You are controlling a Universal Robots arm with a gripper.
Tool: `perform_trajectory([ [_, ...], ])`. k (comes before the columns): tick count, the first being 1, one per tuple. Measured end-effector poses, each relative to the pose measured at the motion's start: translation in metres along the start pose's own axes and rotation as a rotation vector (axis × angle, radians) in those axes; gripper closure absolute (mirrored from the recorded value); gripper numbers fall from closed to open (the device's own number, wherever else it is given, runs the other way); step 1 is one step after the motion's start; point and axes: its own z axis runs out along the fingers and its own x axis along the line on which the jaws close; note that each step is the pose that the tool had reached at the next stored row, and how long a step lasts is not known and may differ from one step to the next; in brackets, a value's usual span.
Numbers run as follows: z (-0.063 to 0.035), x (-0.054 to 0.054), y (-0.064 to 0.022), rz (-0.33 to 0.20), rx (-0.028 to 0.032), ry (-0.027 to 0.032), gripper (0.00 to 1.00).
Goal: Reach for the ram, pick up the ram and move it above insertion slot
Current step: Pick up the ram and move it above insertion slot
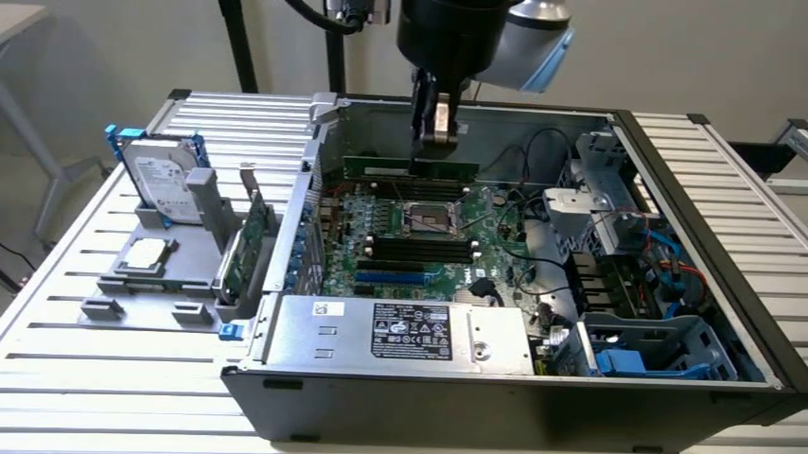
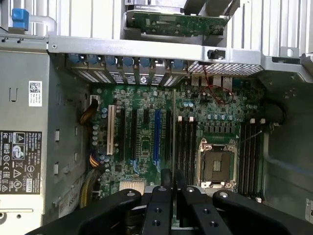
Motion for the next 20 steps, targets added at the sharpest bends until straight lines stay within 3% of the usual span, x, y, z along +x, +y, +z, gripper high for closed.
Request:
perform_trajectory([
  [20,0.0062,-0.006,-0.0217,0.005,0.0025,-0.0003,0.87],
])
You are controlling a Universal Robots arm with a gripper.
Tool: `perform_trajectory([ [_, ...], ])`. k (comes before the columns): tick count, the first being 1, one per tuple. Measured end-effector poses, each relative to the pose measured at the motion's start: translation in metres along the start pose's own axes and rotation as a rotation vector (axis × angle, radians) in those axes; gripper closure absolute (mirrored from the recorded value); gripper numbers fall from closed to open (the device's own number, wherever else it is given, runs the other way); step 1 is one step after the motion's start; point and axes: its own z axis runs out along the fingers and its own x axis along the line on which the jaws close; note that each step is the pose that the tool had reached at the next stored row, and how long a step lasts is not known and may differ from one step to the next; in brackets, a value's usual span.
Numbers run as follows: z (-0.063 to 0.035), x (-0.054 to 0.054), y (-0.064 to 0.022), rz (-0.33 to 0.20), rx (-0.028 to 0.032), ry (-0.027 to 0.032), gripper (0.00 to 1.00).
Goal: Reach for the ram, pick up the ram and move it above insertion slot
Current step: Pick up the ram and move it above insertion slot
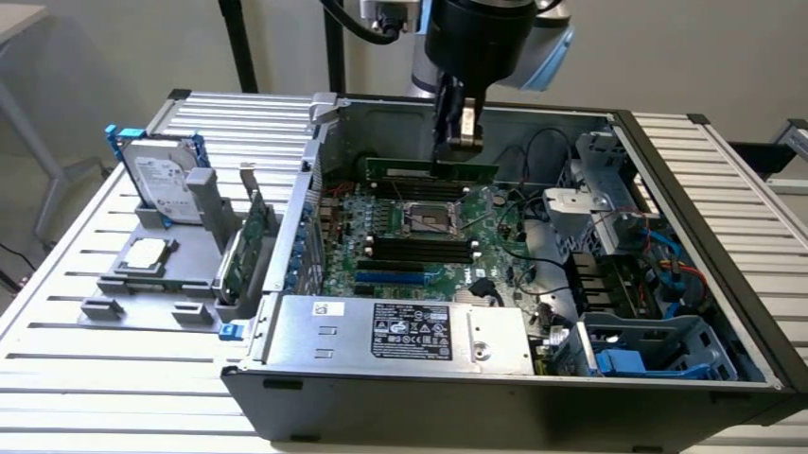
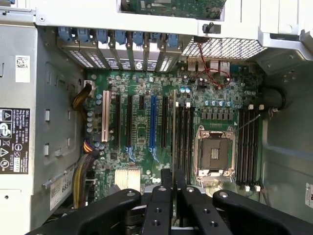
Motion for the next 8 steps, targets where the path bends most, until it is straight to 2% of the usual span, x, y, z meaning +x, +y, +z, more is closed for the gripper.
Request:
perform_trajectory([
  [8,0.0004,-0.0016,-0.0010,0.001,0.0002,0.0000,0.87],
])
